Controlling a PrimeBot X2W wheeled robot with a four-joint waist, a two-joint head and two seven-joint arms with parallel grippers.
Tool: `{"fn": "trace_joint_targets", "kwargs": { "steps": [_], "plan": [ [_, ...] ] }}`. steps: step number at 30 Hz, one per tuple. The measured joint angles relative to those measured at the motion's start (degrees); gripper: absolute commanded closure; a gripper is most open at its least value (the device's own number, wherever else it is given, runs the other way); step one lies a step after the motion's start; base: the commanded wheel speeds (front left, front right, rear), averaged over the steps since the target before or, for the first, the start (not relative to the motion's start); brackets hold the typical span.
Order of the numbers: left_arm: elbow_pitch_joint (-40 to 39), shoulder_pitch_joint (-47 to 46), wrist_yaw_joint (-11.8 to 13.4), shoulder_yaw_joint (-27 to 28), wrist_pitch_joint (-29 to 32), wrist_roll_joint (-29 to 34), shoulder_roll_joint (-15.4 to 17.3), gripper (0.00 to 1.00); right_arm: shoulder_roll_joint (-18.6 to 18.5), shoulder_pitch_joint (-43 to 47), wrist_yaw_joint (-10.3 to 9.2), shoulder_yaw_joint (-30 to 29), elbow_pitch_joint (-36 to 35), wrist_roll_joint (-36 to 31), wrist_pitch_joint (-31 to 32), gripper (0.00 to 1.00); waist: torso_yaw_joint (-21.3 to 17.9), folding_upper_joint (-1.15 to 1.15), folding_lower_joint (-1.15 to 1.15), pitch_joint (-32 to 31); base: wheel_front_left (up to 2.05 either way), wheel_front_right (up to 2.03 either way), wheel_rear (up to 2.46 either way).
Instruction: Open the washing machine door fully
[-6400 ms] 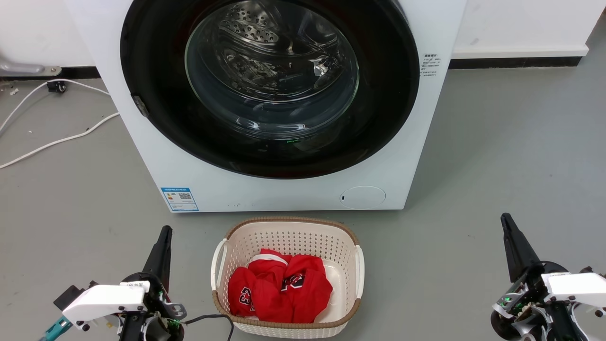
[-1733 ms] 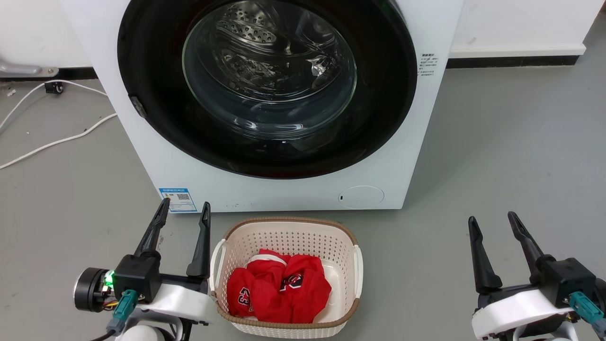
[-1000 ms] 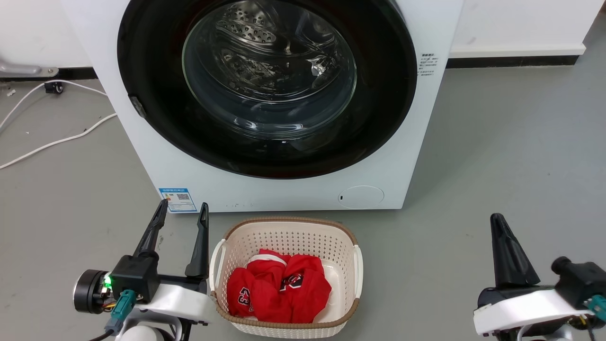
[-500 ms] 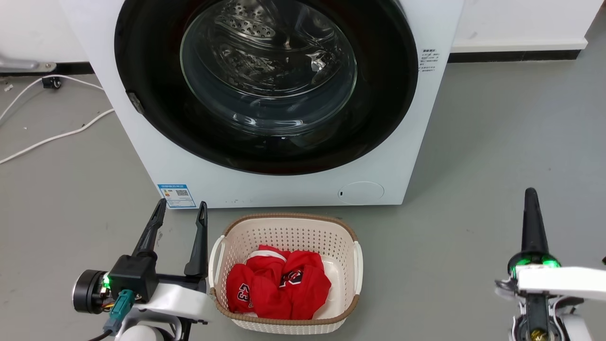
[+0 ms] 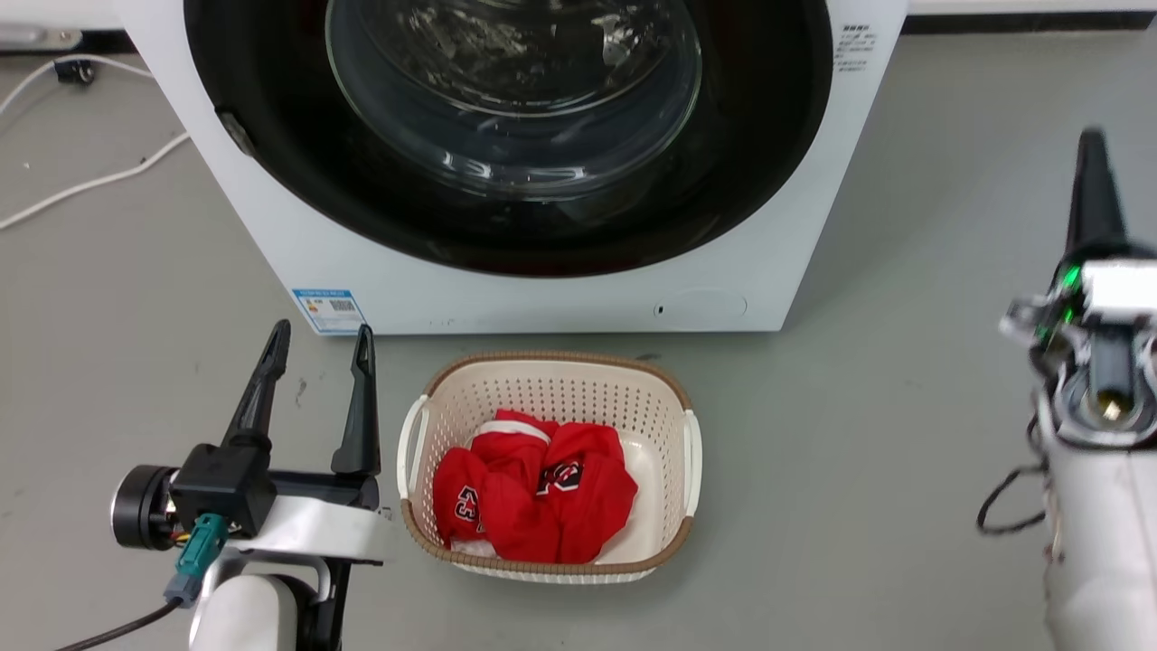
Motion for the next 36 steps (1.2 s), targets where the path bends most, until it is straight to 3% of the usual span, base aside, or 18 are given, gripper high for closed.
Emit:
{"fn": "trace_joint_targets", "kwargs": {
  "steps": [10,20,30,36],
  "plan": [
    [-1.0,-3.1,-0.3,0.4,0.0,-0.4,0.3,0.0,-3.6,-23.7,0.0,0.0,15.9,-5.1,11.9,1.0,1.1,0.0,0.0,5.8,0.0,0.0,0.0],
    [-2.0,-5.8,-0.5,0.0,0.0,-0.9,0.7,0.0,-3.0,-43.8,-0.01,3.3,30.7,-13.4,25.5,1.0,1.7,0.0,0.0,10.4,0.0,0.0,0.0],
    [-3.0,-8.1,-0.6,-0.5,0.0,-1.3,1.4,0.0,-2.0,-56.5,0.0,4.0,43.8,-22.9,29.8,1.0,2.1,0.0,0.0,14.8,0.0,0.0,0.0],
    [-3.5,-9.8,-0.6,-1.1,0.0,-1.6,2.0,0.0,-1.4,-61.4,0.0,4.4,48.4,-27.1,28.9,1.0,2.5,0.0,0.0,17.7,0.0,0.0,0.0]
  ]
}}
